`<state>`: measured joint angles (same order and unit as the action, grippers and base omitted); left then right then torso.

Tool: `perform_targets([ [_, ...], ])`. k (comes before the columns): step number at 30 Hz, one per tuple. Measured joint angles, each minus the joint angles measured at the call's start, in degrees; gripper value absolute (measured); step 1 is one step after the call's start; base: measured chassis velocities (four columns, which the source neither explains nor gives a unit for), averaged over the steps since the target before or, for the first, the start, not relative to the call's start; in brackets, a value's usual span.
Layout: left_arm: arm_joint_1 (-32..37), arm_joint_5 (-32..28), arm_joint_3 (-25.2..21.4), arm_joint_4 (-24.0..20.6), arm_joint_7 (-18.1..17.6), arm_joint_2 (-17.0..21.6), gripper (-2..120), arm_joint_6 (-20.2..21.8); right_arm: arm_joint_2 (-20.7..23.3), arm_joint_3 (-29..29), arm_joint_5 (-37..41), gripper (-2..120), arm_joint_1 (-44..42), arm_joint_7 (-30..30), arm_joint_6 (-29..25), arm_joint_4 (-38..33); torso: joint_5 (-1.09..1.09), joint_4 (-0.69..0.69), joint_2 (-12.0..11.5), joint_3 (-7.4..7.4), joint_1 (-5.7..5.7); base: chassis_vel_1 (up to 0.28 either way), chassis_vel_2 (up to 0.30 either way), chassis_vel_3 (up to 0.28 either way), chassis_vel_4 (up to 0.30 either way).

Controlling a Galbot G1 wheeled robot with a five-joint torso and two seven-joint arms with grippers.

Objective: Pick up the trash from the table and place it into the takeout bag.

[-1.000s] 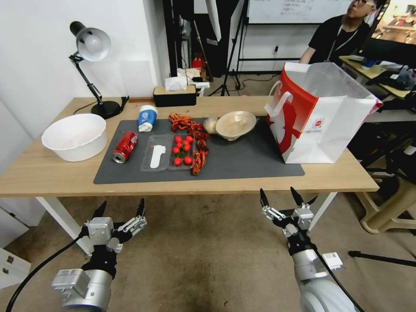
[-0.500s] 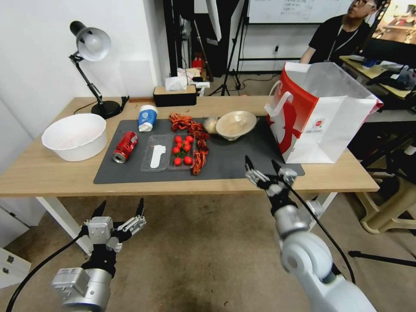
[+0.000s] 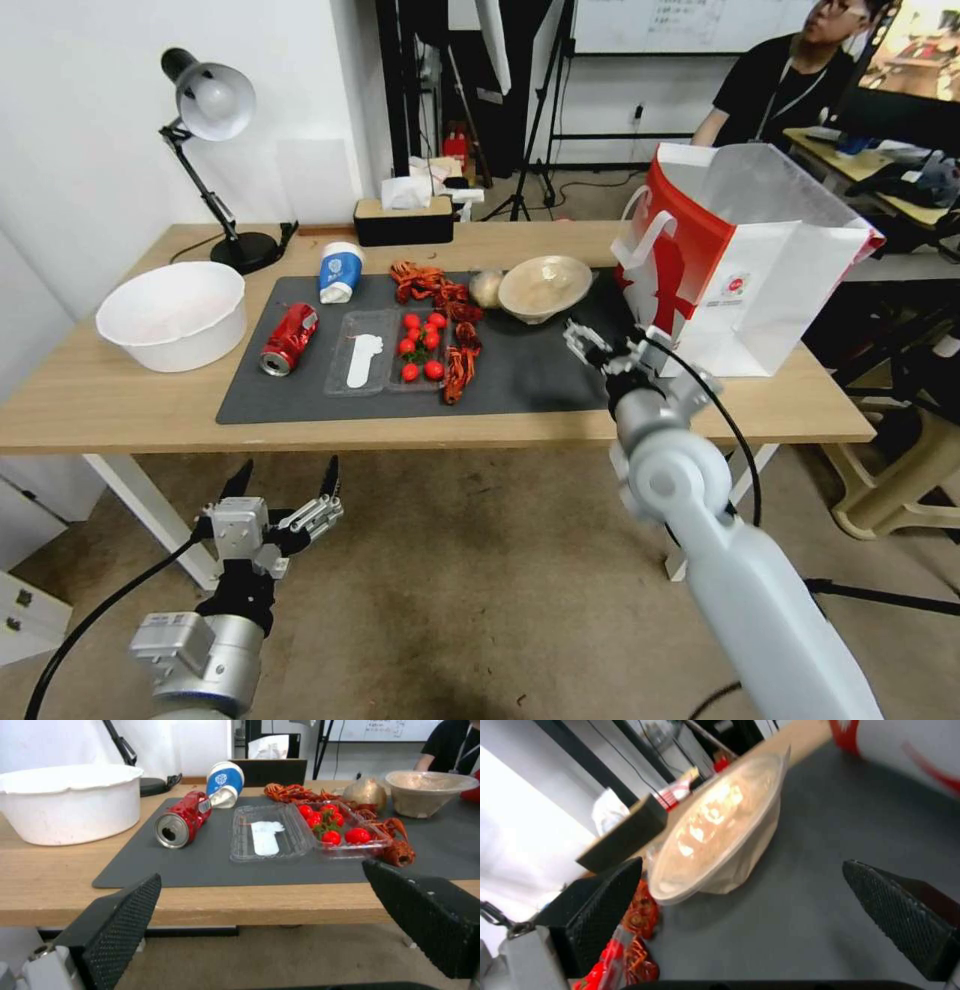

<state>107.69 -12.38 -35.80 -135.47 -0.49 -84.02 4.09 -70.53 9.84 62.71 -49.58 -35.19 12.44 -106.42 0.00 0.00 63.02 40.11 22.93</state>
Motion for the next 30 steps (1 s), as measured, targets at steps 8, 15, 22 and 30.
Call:
perform_targets([
  [8,-0.17,-0.20,-0.04,0.53,-0.01,-0.02,100,-0.02,-1.98,-2.68,3.60,100,7.58,-3.04,0.89,6.41,-0.01,0.00,0.00,0.00,0.00,0.000,0.000,0.000,0.000],
  [15,-0.55,-0.23,0.00,1.12,-0.01,0.11,100,-0.31,-4.39,-3.50,8.84,100,14.15,-7.62,2.29,13.03,0.00,0.00,0.00,0.00,0.00,0.000,0.000,0.000,0.000],
  [22,-0.54,-0.27,0.01,1.19,-0.01,0.26,100,-0.62,-5.69,-3.90,11.37,100,17.59,-9.63,2.92,18.04,-0.01,0.00,0.00,0.00,0.00,0.000,0.000,0.000,0.000],
  [30,-0.48,-0.57,-0.30,1.31,-0.01,0.52,100,-0.63,-7.26,-5.28,12.75,100,21.10,-10.20,3.57,23.56,0.00,0.00,0.00,0.00,0.00,0.000,0.000,0.000,0.000],
])
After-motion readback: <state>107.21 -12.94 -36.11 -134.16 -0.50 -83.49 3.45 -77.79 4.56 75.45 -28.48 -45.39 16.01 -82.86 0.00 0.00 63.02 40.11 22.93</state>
